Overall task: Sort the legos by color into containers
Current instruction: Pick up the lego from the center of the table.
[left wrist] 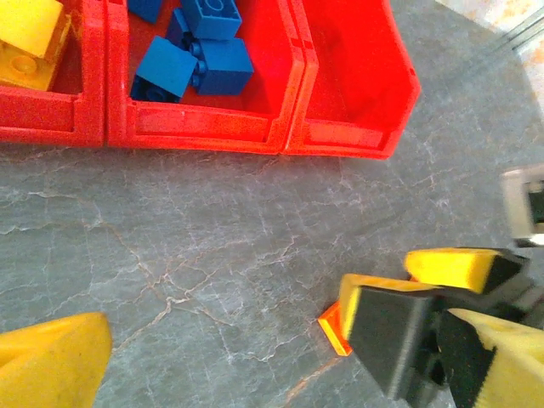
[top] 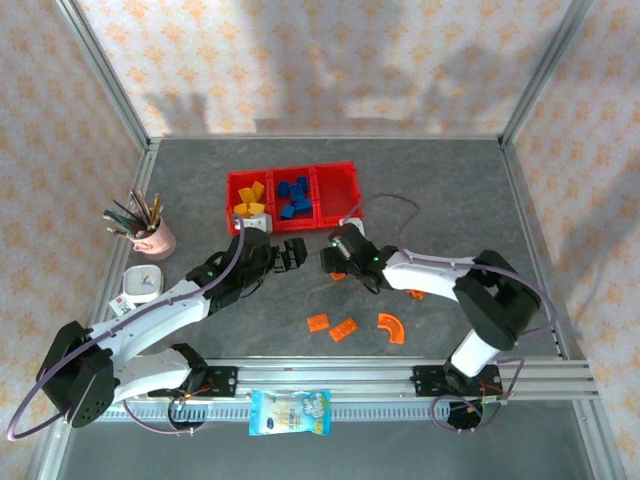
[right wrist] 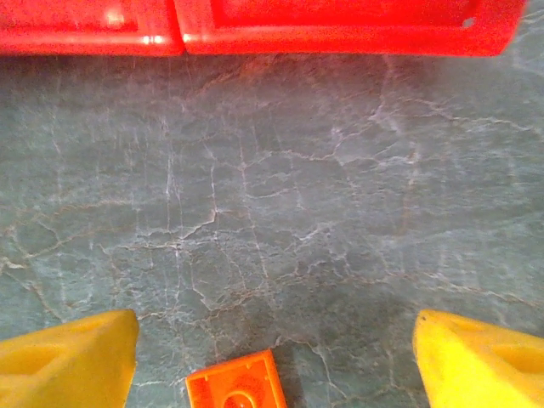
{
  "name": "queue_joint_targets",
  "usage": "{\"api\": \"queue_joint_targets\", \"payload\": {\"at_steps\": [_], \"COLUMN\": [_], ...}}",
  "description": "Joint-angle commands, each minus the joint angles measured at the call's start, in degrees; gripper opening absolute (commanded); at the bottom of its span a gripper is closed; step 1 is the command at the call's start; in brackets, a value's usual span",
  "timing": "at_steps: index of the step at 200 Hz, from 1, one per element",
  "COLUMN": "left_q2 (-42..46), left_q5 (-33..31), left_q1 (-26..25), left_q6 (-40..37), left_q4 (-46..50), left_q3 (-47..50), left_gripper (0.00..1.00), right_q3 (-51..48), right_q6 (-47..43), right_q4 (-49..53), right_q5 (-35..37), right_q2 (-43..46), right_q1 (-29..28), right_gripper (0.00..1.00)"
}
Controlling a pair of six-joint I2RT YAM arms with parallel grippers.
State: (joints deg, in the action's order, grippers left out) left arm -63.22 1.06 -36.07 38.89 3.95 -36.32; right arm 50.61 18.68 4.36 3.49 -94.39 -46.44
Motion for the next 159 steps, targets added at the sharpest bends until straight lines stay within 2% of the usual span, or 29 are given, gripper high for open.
{"api": "queue_joint_targets", "payload": {"at_steps": [1,79,159], "left_q2": [1.48,3.12,5.03], "left_q5": [-1.82,-1.49,-1.85], "left_q1": [-0.22,-0.22,-0.22], "left_q6": [2.47,3.82,3.29], "left_q4": [-2.77,0.45,1.43], "left_q3": [1.83,2.84,3.02], "left_gripper": [0.99,0.99,0.99], "right_q3": [1.96,3.62,2.98], "right_q6": [-1.51,-0.56,0.71], "right_q4": [2.97,4.67,7.78], "right_q5": [3.09,0.73,4.33], "right_q2": [-2.71,-7.65,-6.29], "right_q1": [-1.42,-3.43,-6.03], "right_gripper": [0.79,0.60,0.38]}}
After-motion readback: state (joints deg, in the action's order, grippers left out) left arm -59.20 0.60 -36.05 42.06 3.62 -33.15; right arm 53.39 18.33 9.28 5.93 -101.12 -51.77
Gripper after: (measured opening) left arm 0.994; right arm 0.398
